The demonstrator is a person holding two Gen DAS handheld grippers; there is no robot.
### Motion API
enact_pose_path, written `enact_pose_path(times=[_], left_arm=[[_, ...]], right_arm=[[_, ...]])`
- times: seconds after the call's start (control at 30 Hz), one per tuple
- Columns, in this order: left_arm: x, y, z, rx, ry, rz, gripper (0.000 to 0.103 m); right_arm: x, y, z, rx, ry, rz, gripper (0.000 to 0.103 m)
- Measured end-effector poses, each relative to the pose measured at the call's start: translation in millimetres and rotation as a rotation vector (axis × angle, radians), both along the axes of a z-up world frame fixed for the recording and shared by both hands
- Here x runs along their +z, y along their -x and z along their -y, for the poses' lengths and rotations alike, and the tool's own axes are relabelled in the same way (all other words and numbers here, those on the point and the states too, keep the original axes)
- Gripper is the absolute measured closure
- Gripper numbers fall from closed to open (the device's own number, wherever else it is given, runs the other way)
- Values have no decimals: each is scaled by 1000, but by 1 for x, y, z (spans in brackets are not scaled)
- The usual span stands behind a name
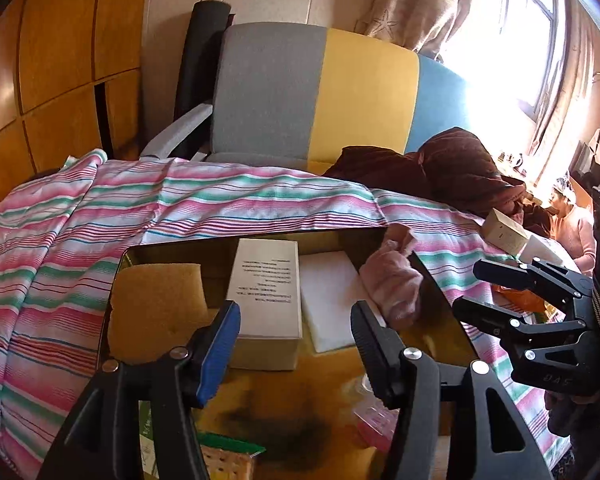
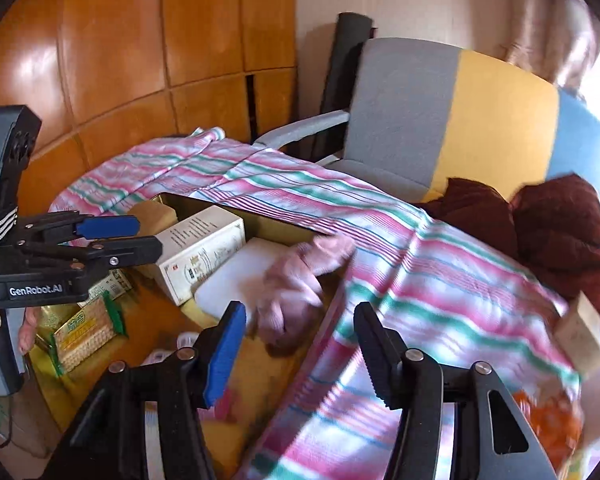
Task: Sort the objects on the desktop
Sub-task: 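Lower the white box and pink sock into the tray and open both tools, then move both tools back over the remaining items on the cloth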
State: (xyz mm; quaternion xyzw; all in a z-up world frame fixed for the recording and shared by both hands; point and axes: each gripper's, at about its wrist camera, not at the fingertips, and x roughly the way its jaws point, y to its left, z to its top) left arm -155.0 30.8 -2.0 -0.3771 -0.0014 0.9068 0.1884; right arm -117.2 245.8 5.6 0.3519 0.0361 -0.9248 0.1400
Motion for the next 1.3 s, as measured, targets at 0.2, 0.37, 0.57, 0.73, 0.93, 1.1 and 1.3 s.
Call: enact_pose_path(times=[0.2, 0.37, 0.57, 0.73, 0.93, 1.1, 1.3], left_arm=[[17, -34, -37, -97, -27, -32, 42], [22, -58, -92, -226, -30, -30, 41], [16, -78, -168, -366, 3, -3, 41], [8, -79, -225, -456, 18, 65, 41], [1, -66, -271, -472, 38, 104, 39], [-1, -44, -299, -459, 30, 139, 39], [9, -30, -336, -495, -16, 167, 38]], right_arm=[[-14, -71, -68, -223, 84, -4, 38], [-28, -125, -123, -408, 108, -2, 37], [-38, -171, -174, -573, 94, -22, 35], [-49, -191, -209, -681, 119, -42, 34], [-58, -204, -229, -708, 186, -92, 34], [-61, -206, -231, -684, 229, -112, 33], [-69, -203, -236, -668, 278, -90, 31]])
